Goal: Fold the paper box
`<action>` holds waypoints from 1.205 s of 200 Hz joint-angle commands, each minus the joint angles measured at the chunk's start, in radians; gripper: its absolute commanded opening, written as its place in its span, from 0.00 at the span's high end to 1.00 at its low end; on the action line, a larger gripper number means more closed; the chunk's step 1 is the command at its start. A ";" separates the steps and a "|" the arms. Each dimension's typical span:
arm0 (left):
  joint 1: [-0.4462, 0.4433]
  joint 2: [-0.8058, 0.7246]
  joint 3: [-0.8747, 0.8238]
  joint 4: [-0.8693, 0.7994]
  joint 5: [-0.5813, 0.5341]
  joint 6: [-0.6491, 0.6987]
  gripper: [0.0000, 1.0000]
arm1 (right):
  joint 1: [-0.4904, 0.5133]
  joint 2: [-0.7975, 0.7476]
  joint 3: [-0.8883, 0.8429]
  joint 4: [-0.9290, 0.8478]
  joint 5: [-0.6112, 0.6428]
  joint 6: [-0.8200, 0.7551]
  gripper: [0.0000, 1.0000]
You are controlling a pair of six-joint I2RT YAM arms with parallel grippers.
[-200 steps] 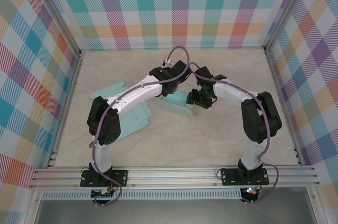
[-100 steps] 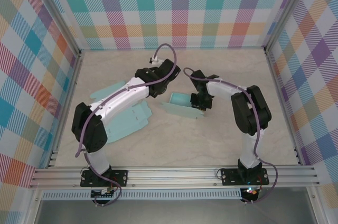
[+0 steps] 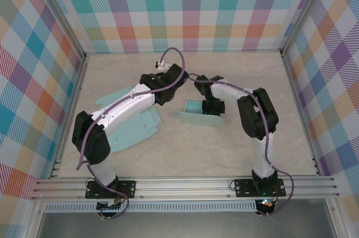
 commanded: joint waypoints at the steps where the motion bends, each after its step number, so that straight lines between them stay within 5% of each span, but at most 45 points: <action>1: 0.006 -0.018 -0.017 0.023 -0.045 0.023 0.22 | 0.022 0.148 0.008 -0.149 0.120 0.037 1.00; 37: 0.007 -0.013 -0.018 0.016 -0.084 0.030 0.22 | 0.056 0.235 0.068 -0.201 0.116 0.050 1.00; 76: 0.007 -0.026 -0.036 0.015 -0.075 0.024 0.22 | 0.056 0.142 0.019 -0.118 0.051 0.033 1.00; 105: 0.006 -0.077 -0.084 0.077 0.056 0.045 0.23 | 0.053 0.070 0.020 -0.096 0.030 0.025 0.71; 138: 0.007 -0.138 -0.107 0.098 0.111 0.046 0.24 | 0.050 0.004 0.044 -0.091 0.006 0.012 0.54; 241: 0.007 -0.315 -0.240 0.073 0.218 -0.057 0.23 | 0.024 -0.163 0.134 -0.091 -0.077 -0.106 0.39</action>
